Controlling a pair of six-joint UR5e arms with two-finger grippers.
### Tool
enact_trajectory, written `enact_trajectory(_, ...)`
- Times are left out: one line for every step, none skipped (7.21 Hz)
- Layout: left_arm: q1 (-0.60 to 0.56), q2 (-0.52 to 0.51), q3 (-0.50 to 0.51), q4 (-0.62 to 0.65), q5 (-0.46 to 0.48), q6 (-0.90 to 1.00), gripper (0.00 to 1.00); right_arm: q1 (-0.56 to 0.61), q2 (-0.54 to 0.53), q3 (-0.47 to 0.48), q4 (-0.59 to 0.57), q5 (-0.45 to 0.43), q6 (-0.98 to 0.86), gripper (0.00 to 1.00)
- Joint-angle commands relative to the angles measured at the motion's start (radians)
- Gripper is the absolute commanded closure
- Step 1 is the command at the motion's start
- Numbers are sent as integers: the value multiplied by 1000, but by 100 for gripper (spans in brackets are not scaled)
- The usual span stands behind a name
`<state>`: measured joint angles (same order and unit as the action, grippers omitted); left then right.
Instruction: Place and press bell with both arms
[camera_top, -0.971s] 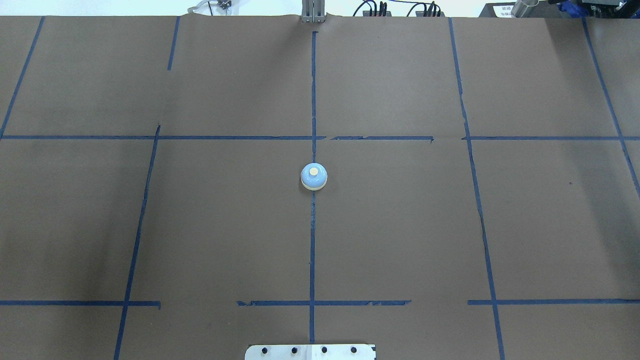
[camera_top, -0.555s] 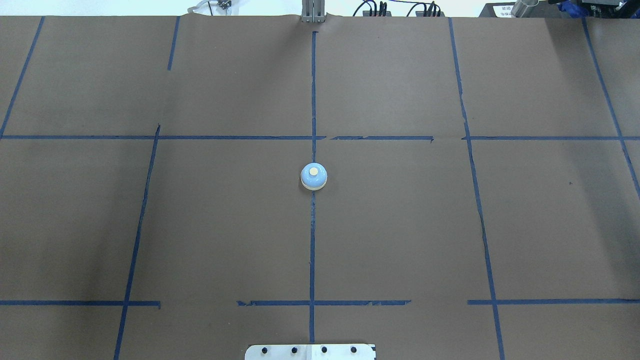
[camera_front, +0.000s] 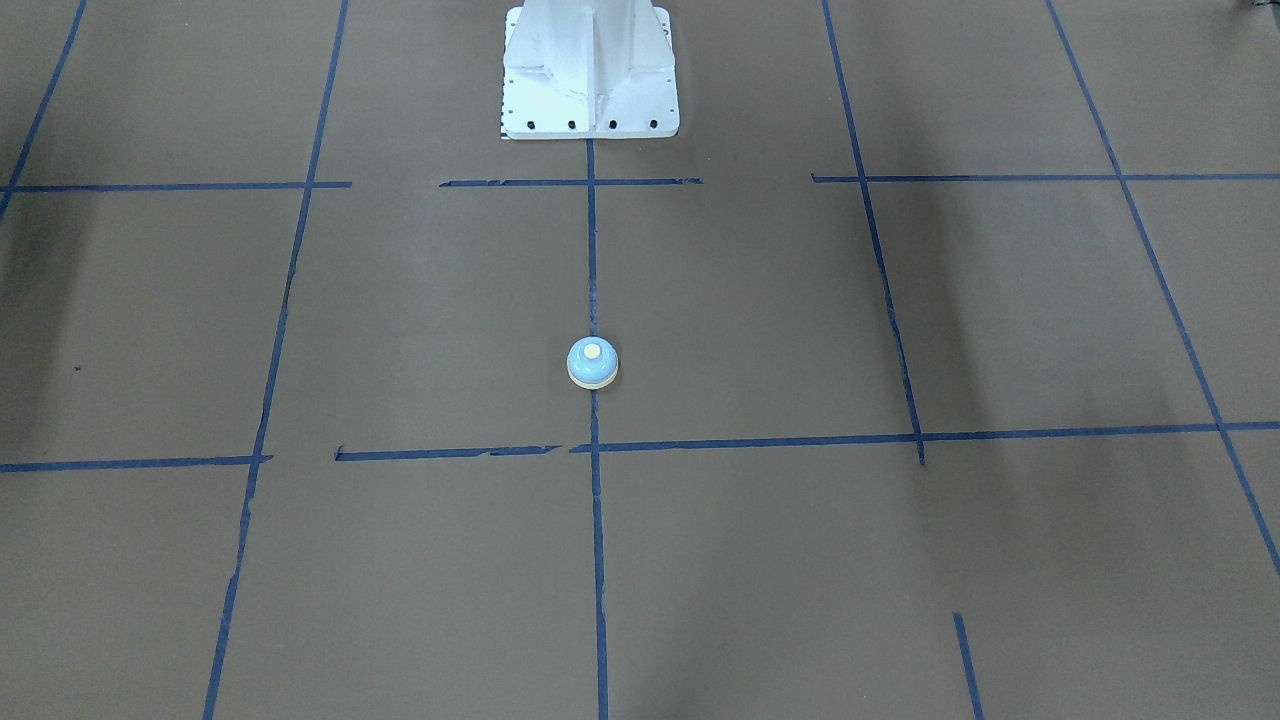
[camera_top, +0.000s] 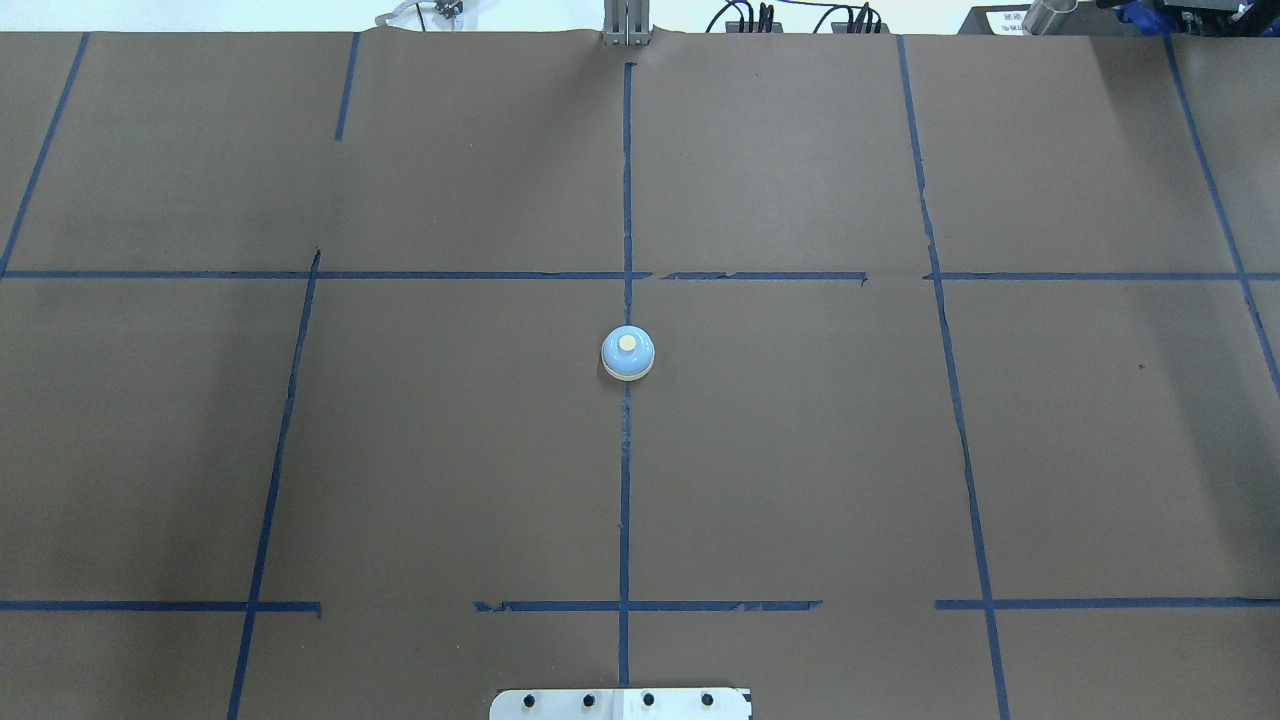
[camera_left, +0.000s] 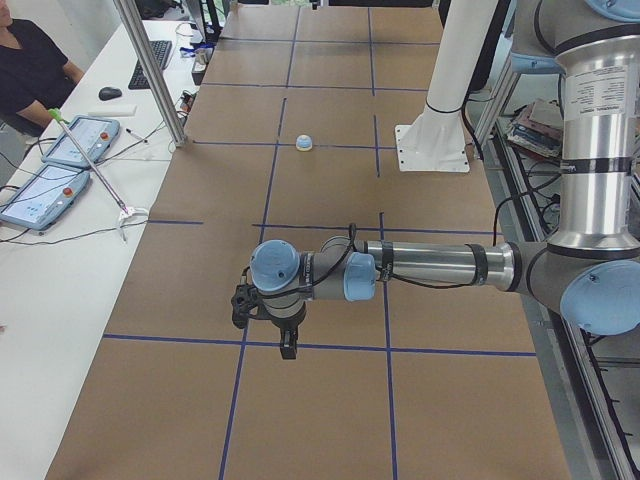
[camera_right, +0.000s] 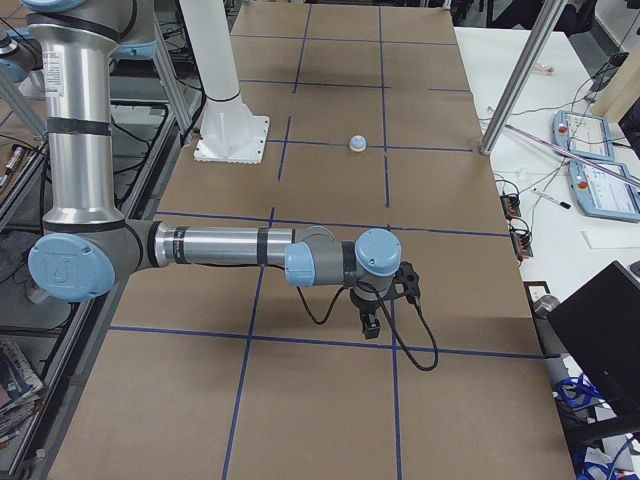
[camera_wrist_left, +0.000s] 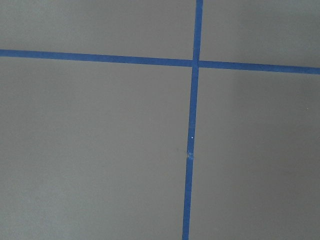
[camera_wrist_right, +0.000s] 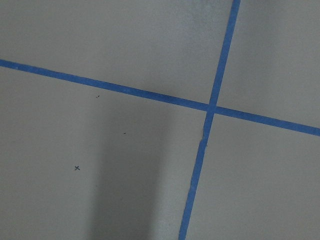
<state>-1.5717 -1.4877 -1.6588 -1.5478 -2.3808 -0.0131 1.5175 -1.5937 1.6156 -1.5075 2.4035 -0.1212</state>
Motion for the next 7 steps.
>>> enact_trajectory(1, -5, 20, -17, 11, 56, 0, 1, 1, 20, -2, 0, 0, 0)
enact_trajectory(2, -5, 22, -18, 15, 56, 0, 1, -2, 14, -2, -7, 0, 0)
enact_trajectory(-1, -3, -1, -6, 12, 56, 0, 1, 1, 6, -2, -4, 0, 0)
enact_trajectory(1, -9, -2, -5, 15, 62, 0, 1, 7, 12, -3, -1, 0, 0)
enact_trajectory(1, -10, -4, -5, 15, 62, 0, 1, 9, 13, -3, -1, 0, 0)
enact_trajectory(1, -5, -6, -3, 12, 62, 0, 1, 1, 13, -3, 0, -2, 0)
enact_trajectory(1, -6, -9, -5, 8, 64, 0, -5, -3, 26, -8, 0, 0, 0)
